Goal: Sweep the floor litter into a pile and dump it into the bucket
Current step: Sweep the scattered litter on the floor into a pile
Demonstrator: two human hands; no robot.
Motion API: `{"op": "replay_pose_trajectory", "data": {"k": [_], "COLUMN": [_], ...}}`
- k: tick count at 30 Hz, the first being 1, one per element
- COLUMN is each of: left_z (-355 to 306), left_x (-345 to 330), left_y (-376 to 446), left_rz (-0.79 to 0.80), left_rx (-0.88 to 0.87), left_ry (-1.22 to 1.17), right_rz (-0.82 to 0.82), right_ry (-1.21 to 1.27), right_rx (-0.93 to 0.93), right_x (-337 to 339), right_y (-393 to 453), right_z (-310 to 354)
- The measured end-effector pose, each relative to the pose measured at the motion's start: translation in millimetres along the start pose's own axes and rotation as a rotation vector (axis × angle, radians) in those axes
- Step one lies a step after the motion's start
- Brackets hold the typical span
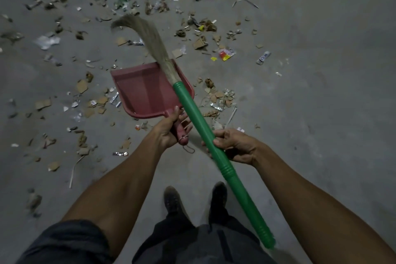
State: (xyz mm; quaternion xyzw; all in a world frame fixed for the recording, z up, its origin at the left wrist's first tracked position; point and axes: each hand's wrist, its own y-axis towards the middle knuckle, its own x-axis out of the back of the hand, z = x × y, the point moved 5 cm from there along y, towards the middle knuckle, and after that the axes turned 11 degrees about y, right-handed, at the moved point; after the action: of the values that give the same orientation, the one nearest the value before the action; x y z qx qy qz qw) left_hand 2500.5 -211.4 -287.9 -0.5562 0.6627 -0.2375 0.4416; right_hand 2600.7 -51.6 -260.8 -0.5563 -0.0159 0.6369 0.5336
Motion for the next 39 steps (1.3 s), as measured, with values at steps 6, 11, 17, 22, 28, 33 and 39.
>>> {"op": "replay_pose_trajectory", "data": {"k": [6,11,17,22,28,33,39], "left_z": [5,2,-1,-12,-41,-53,-47], "left_x": [15,24,43,55,78,109,132], "left_y": [-7,-22,-20,-14,-14,-11,-13], "left_rz": [0.061,0.148,0.023,-0.120,-0.229,-0.281,-0.302], "left_rx": [-0.076,-0.194,-0.164,-0.143,-0.194,-0.192,-0.158], "left_ry": [-0.216,-0.264,-0.281,-0.259,-0.222,-0.198,-0.173], "right_rz": [0.061,0.058,0.013,-0.131,-0.266,-0.350,-0.519], "right_ry": [-0.031,-0.073,-0.090,-0.529,-0.917,-1.054,-1.334], "right_rx": [-0.052,-0.097,-0.087,-0.037,-0.054,0.002,0.144], "right_x": [-28,-36,-46,-49,-22,-13,-20], "right_y": [14,20,18,14,5,5,7], "right_z": [-8,-18,-22,-22,-44,-67,-89]}}
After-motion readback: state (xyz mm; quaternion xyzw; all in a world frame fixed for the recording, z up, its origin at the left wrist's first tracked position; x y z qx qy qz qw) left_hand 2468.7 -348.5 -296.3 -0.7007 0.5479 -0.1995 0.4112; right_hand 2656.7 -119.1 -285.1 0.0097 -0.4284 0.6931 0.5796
